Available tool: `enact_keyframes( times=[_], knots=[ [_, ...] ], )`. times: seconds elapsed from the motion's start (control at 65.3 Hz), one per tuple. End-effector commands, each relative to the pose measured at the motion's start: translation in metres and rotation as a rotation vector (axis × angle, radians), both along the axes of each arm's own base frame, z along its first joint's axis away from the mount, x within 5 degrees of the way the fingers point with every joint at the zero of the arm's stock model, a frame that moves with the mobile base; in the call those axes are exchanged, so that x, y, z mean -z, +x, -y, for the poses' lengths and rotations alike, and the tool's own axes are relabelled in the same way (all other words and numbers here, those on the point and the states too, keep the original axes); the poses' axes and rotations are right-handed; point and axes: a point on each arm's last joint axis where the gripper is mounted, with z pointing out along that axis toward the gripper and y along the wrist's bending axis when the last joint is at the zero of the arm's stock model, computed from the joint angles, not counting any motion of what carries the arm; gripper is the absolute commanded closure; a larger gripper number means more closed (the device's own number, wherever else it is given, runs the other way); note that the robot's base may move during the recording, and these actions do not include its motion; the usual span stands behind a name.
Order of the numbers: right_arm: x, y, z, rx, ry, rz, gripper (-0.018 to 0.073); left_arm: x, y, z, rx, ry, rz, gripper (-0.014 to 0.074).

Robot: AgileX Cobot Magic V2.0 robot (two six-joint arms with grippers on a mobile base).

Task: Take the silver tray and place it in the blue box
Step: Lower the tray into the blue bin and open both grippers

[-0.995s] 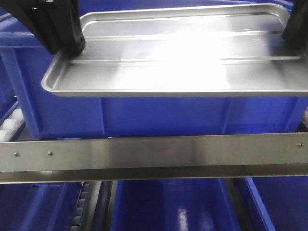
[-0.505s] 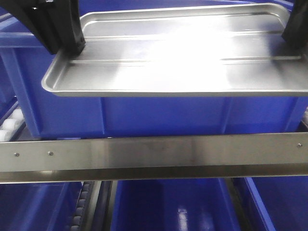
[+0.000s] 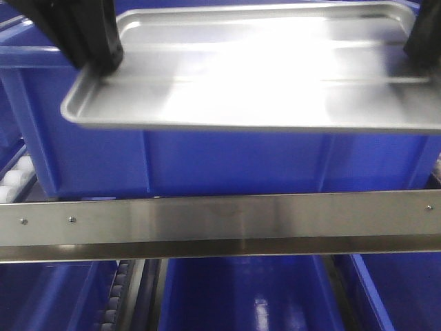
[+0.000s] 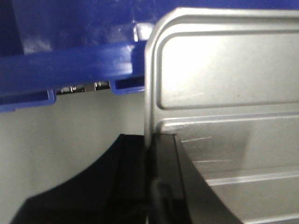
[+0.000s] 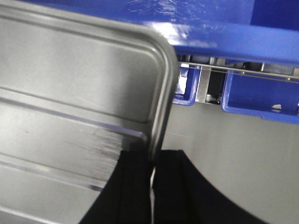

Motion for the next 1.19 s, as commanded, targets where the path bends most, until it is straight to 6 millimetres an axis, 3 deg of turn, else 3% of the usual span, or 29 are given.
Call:
enact_keyframes(
  times=[0.0, 0.153, 0.306, 0.398, 0.505, 0.75, 0.979, 1.178],
  knots=[
    [-0.026, -0.001, 0.012, 0.008, -0.062, 0.085, 0.0503, -0.03, 0.001, -0.013, -0.006, 0.035, 0.134, 0.0701],
    [-0.061, -0.003, 0.014, 0.021, -0.017, 0.157, 0.0503, -0.062, 0.0, -0.013, 0.085, 0.014, 0.219, 0.0701],
    [-0.096, -0.001, 0.013, 0.004, 0.022, 0.263, 0.0503, -0.096, 0.002, -0.016, 0.071, -0.036, 0.345, 0.0701],
    [-0.11, 0.013, 0.009, 0.003, -0.002, 0.327, 0.0503, -0.111, 0.012, -0.018, 0.043, -0.025, 0.428, 0.0701],
    [-0.115, 0.036, 0.0, -0.01, -0.065, 0.36, 0.0503, -0.114, 0.032, -0.015, 0.005, -0.028, 0.453, 0.0701],
    [-0.099, 0.101, -0.018, 0.016, -0.113, 0.325, 0.0503, -0.084, 0.09, -0.001, -0.058, 0.024, 0.42, 0.0701],
    [-0.053, 0.16, -0.015, 0.074, -0.115, 0.221, 0.0503, -0.046, 0.138, 0.009, -0.072, -0.019, 0.416, 0.0701],
    [-0.018, 0.194, -0.009, 0.101, -0.126, 0.187, 0.0503, -0.005, 0.17, 0.019, -0.074, -0.018, 0.376, 0.0701]
  ],
)
